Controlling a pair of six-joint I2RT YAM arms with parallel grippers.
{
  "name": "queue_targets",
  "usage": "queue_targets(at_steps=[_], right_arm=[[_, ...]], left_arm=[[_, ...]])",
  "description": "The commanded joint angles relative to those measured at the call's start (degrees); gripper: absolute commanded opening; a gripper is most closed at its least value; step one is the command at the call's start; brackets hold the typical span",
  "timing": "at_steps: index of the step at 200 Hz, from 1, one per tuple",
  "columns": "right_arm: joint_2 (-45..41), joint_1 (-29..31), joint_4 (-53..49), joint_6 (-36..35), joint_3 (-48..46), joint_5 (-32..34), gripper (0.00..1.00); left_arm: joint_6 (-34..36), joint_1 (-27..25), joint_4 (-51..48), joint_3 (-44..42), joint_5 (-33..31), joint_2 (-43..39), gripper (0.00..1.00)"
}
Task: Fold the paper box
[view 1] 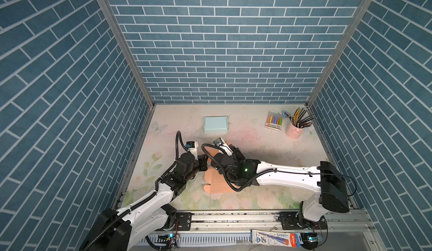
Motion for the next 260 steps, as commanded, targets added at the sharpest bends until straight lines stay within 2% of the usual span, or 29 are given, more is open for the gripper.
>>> queue_targets(at_steps=[1,19,38,55,75,88,129,160,218,260], right_arm=[[-6.4,0.3,5.4,1.2,-3.0,-10.5,0.47],[-11.3,0.1,7.0,1.2,-5.5,-17.2,0.54],[-16.7,-1.6,6.9,2.9,-6.6,-24.3,0.57],[-21.6,-5.5,9.3,4.8,-9.2,-32.0,0.59],[-25.1,-12.5,14.5,7.9,-13.1,-44.2,0.6],[-24.6,-15.3,16.5,8.4,-14.3,-50.1,0.62],[-16.4,-18.3,16.6,9.3,-12.9,-60.3,0.62],[-12.3,-19.2,17.8,10.4,-14.6,-64.1,0.63],[-6.2,-19.3,13.1,7.4,-14.1,-61.0,0.63],[-2.4,-19.4,13.6,7.2,-13.8,-63.4,0.63]], left_arm=[[2.3,-0.3,-0.1,0.6,-2.2,-1.5,0.08],[3.7,-0.3,0.3,-0.1,-2.5,-1.7,0.08],[6.1,-0.3,1.7,-0.9,-2.0,-2.1,0.08],[8.6,-0.4,3.5,-1.7,-0.3,-2.1,0.09],[12.0,-0.9,5.4,-2.4,1.5,-1.8,0.1],[14.7,-2.0,7.4,-3.8,1.0,-1.5,0.1],[16.9,-4.7,11.8,-8.3,-1.0,-1.9,0.11],[16.9,-6.0,13.0,-8.6,-3.6,0.9,0.15],[18.3,-8.9,15.9,-7.8,-9.3,8.9,0.15],[18.6,-11.0,19.4,-8.1,-11.8,13.2,0.15]])
